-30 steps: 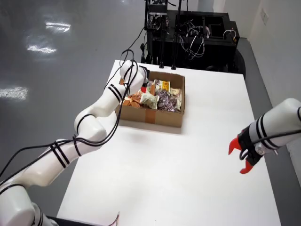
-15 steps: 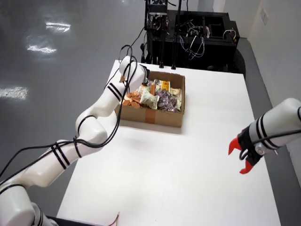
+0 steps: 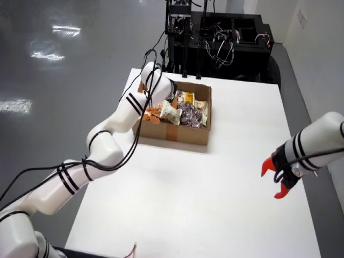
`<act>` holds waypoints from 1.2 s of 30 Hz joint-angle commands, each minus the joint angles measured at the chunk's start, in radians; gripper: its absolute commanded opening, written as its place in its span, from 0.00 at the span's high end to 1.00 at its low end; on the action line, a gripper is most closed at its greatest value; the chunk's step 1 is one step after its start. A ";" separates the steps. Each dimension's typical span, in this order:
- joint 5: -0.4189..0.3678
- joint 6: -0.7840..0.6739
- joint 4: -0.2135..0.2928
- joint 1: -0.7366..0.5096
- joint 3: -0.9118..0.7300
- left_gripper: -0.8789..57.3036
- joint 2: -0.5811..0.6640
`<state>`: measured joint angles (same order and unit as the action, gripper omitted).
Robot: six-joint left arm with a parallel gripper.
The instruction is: Grasp a snack and put it in the bin.
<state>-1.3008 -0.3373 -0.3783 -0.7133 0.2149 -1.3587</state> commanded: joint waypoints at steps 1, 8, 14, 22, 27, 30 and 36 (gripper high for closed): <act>-0.004 -0.003 -0.001 -0.022 -0.140 0.98 0.102; -0.007 -0.019 -0.001 -0.067 -0.347 0.99 0.257; -0.001 -0.049 -0.001 -0.126 -0.557 0.99 0.384; 0.009 -0.041 0.017 -0.233 -0.700 0.99 0.461; 0.013 -0.020 0.052 -0.299 -0.736 0.99 0.476; 0.018 -0.018 0.068 -0.332 -0.760 0.99 0.488; 0.029 -0.015 0.095 -0.384 -0.796 0.99 0.507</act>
<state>-1.2759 -0.3555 -0.2933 -1.0830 -0.5775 -0.8534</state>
